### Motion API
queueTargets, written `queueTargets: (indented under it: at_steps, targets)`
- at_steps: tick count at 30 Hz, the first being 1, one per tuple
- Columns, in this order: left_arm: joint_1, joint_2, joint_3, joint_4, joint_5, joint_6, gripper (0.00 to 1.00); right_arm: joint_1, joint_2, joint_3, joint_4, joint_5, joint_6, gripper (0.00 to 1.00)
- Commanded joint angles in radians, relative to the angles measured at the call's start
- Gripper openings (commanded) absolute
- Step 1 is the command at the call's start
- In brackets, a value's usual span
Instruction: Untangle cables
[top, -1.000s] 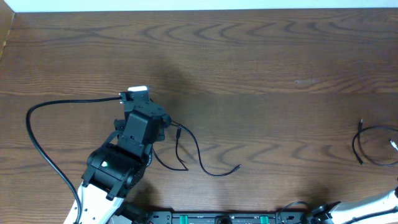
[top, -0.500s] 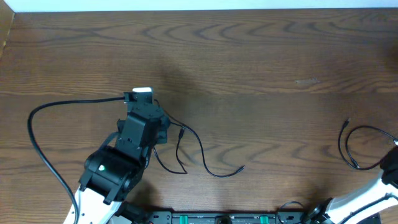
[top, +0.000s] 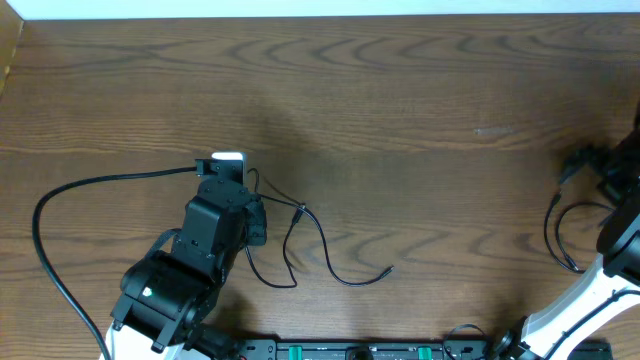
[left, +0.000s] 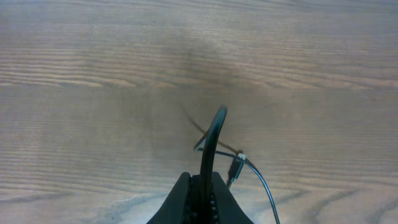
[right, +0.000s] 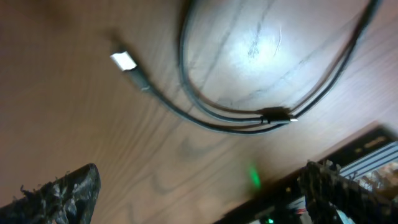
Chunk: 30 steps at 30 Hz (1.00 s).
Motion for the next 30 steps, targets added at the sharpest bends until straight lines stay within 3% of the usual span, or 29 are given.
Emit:
queueTargets:
  at_steps: [1, 9, 13, 14, 16, 17, 28, 30]
  targets:
    - [0.002, -0.003, 0.02, -0.002, 0.031, 0.033, 0.07, 0.008, 0.006, -0.162, 0.093, 0.01, 0.063, 0.99]
    - [0.002, -0.003, 0.02, -0.005, 0.034, 0.036, 0.07, 0.018, 0.006, -0.325, 0.308, 0.016, -0.204, 0.99]
    - [0.002, -0.003, 0.02, -0.005, 0.034, 0.036, 0.07, 0.018, 0.006, -0.325, 0.326, 0.016, -0.226, 0.96]
    - [0.002, -0.003, 0.02, -0.005, 0.034, 0.036, 0.07, 0.018, 0.006, -0.326, 0.329, 0.016, -0.226, 0.8]
    - [0.002, -0.003, 0.02, -0.005, 0.034, 0.036, 0.08, 0.018, 0.006, -0.327, 0.333, 0.019, -0.226, 0.1]
    - [0.002, -0.003, 0.02, -0.005, 0.034, 0.036, 0.08, 0.018, 0.006, -0.327, 0.332, 0.019, -0.226, 0.01]
    - [0.002, -0.003, 0.02, -0.005, 0.034, 0.036, 0.07, 0.018, 0.005, -0.337, 0.375, 0.003, -0.229, 0.01]
    - [0.002, -0.003, 0.02, -0.006, 0.034, 0.036, 0.08, 0.016, 0.005, -0.298, 0.384, -0.052, -0.295, 0.01]
